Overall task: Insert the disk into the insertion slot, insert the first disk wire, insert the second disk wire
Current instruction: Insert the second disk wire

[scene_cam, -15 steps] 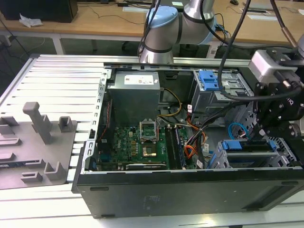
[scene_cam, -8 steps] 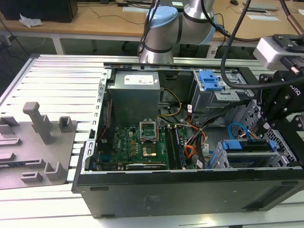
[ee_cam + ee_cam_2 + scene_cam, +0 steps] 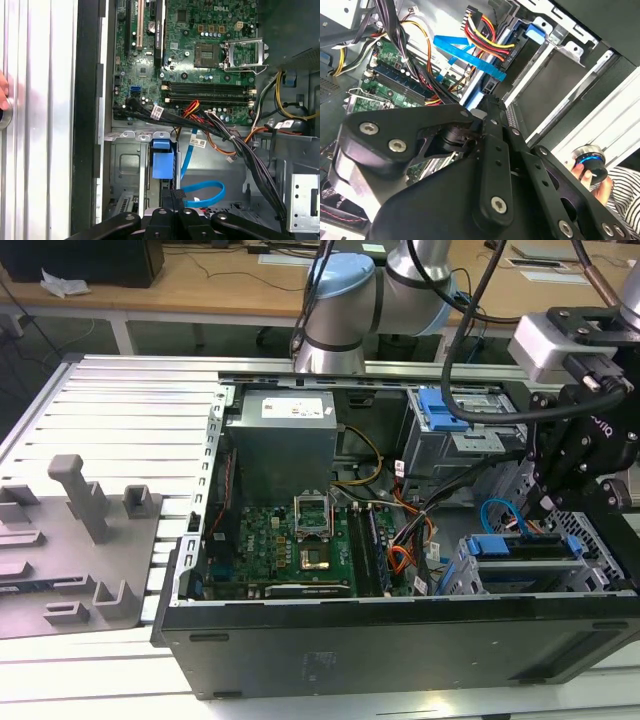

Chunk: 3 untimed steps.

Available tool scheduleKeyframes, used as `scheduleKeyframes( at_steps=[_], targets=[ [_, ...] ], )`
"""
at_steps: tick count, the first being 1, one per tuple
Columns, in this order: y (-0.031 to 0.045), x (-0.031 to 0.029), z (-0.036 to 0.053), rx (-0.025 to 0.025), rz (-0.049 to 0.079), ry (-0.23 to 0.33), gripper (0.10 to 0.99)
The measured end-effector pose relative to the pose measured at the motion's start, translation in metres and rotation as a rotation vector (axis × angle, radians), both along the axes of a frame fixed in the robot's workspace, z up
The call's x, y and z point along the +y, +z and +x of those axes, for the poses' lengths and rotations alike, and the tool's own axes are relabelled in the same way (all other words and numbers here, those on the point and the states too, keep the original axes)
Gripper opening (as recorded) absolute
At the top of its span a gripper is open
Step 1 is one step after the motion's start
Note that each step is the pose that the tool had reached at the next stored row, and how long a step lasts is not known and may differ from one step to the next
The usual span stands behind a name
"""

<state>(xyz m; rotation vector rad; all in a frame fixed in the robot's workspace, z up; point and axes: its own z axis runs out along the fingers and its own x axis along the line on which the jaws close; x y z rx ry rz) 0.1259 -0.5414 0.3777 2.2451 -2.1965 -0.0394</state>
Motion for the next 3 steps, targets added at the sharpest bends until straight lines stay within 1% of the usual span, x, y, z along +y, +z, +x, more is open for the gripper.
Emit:
scheduleKeyframes(
  at_steps=[3],
  targets=[
    [0.0,0.0,0.0,0.0,0.0,0.0,0.106]
  ],
)
